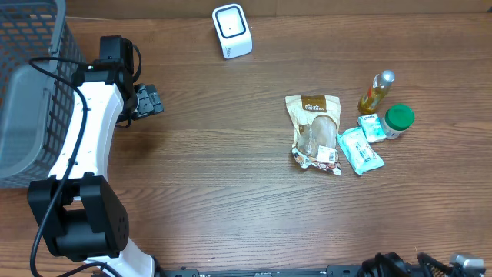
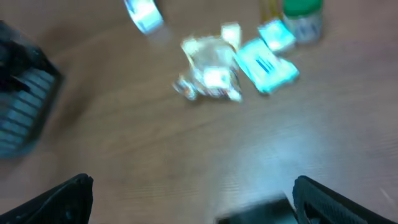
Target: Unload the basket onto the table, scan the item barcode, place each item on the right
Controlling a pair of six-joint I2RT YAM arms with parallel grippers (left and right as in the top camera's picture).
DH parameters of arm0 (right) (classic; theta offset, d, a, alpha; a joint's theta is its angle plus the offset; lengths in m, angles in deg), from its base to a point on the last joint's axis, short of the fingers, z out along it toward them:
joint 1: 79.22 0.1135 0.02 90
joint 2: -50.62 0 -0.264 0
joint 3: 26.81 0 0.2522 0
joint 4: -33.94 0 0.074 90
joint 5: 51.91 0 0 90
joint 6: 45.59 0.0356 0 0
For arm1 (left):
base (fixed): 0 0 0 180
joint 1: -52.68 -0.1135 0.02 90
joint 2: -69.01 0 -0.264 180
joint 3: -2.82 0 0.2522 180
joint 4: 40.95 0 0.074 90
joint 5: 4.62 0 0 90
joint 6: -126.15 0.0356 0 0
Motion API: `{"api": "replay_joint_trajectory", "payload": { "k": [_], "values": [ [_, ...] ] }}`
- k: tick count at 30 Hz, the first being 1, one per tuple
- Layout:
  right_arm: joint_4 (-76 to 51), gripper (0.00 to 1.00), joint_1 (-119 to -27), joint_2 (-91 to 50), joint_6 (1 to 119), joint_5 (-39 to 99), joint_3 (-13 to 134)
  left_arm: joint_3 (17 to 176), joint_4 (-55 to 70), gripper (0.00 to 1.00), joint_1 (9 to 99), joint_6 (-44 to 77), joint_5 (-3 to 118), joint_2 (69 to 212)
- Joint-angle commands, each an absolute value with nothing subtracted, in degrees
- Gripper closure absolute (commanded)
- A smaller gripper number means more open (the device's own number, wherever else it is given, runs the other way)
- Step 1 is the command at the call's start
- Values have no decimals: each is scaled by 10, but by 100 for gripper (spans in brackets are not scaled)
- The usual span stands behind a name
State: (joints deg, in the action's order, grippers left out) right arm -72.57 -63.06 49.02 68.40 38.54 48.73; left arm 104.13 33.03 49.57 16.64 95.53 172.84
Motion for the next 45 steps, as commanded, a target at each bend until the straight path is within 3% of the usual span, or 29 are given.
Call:
{"api": "replay_joint_trajectory", "payload": {
  "k": [1, 5, 15, 25, 32, 39, 45],
  "values": [
    [-635, 0, -632, 504, 683, 363, 490, 1052, 329, 0, 495, 169, 963, 1728],
    [-472, 0, -631, 504, 623, 369, 483, 1052, 329, 0, 493, 169, 963, 1728],
    [-59, 0, -646, 504, 298, 369, 329, 1052, 329, 1, 493, 169, 963, 1728],
    [308, 0, -701, 504, 276, 365, 65, 1052, 330, 0, 493, 169, 963, 1728],
    [392, 0, -704, 504, 277, 365, -46, 1052, 329, 0, 493, 169, 963, 1728],
    [395, 0, -705, 504, 279, 365, -128, 1052, 329, 0, 493, 169, 963, 1728],
    [297, 0, -721, 505, 304, 364, -126, 1052, 329, 0, 494, 169, 963, 1728]
  ]
}}
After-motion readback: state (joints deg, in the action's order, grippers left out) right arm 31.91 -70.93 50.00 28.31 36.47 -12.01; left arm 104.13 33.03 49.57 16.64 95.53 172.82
